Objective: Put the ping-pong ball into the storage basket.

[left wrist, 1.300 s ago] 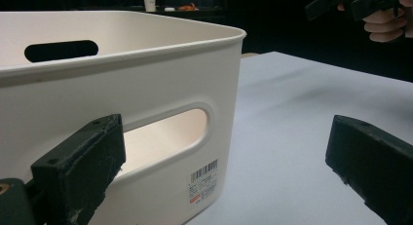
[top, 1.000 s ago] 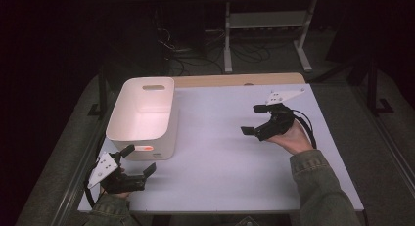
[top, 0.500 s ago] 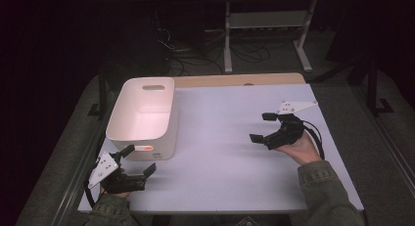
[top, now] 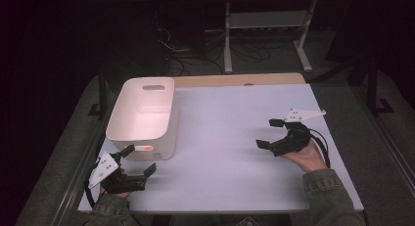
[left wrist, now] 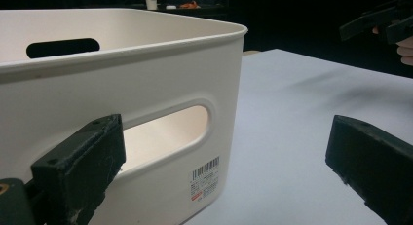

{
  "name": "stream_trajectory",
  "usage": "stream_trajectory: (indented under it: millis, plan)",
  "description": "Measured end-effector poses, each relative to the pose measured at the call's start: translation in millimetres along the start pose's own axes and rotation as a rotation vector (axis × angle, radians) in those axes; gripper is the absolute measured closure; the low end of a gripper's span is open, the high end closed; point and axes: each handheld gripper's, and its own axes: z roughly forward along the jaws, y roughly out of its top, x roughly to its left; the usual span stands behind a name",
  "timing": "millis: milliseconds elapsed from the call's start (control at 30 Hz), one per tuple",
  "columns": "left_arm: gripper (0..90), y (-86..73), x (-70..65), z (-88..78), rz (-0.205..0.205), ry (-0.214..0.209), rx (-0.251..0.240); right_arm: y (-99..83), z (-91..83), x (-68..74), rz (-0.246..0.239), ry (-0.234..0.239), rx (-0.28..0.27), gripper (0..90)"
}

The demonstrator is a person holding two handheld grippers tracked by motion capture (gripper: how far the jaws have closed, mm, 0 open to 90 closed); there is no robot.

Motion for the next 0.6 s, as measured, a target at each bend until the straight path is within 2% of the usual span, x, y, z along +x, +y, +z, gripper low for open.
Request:
stream_trajectory:
  millis: [600]
  plan:
    - [0.4,0.5,-0.1,-1.0,0.001,0.003,-0.002,-28.0,-19.5,0.9,0.024,-0.06,-0.038,0.0]
